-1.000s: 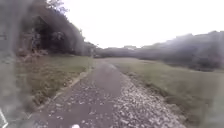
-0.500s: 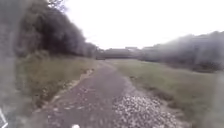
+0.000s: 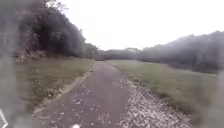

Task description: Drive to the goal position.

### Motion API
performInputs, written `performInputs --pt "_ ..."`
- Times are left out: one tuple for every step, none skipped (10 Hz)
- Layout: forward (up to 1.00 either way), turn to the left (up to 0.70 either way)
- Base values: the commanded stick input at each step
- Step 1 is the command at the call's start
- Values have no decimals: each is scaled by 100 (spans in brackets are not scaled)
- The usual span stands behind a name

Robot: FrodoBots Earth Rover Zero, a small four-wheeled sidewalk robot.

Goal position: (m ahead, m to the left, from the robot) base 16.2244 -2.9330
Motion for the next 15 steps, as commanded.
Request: performInputs --pt "100 0" --pt "100 0" --pt "100 0" --pt "100 0" --pt "100 0" --pt "100 0" --pt "100 0" --pt "100 0" --pt "100 0" --pt "100 0" --pt "100 0" --pt "100 0" --pt "100 0" --pt "100 0" --pt "100 0"
